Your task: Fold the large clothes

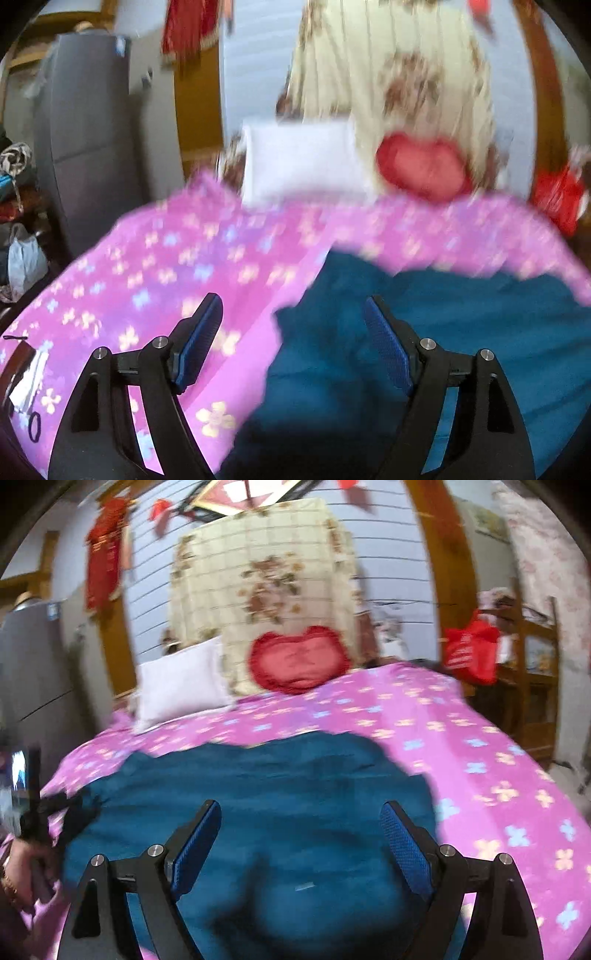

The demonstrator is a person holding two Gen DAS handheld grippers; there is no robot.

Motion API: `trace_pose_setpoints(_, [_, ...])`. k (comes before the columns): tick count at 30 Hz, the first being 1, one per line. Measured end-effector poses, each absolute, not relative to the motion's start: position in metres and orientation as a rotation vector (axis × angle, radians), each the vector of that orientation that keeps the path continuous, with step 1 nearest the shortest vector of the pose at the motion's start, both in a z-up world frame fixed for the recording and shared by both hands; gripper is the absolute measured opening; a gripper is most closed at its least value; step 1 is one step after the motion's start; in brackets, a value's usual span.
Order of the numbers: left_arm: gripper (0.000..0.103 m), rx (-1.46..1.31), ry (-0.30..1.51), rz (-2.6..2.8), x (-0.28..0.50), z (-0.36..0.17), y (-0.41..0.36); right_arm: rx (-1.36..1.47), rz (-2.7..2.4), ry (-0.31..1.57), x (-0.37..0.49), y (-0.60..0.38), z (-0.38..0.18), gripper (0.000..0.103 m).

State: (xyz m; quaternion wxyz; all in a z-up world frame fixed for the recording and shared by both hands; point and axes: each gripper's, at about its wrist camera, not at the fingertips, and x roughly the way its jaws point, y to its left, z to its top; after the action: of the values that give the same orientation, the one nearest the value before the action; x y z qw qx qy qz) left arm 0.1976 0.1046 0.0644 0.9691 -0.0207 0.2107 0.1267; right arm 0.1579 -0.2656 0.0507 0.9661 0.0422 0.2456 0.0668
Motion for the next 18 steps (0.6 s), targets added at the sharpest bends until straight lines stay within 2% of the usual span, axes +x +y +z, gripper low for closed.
trace_pose_setpoints(3, [0.080,-0.053,0.427,0.110,0.180,0.075,0.067,0.052,0.131,0.527,0.157,-0.255,0.043,0.086])
trace_pose_setpoints(5, [0.080,-0.047,0.509,0.022,0.185,0.058,0.040,0.045,0.111,0.566,0.159,-0.254,0.033,0.086])
trace_pose_setpoints(8, [0.081,-0.018,0.708,-0.006,0.210,0.003,0.009,0.052,0.113,0.627,0.164,-0.254,0.019,0.086])
trace_pose_setpoints(9, [0.082,-0.017,0.711,-0.001,0.212,-0.013,0.005,0.060,0.116,0.657,0.168,-0.256,0.010,0.089])
trace_pose_setpoints(10, [0.085,-0.014,0.697,0.011,0.208,-0.020,0.002,0.075,0.114,0.691,0.172,-0.260,-0.001,0.103])
trace_pose_setpoints(18, [0.087,-0.077,0.715,-0.002,0.163,-0.067,0.008,0.087,0.122,0.712,0.171,-0.264,-0.034,0.103])
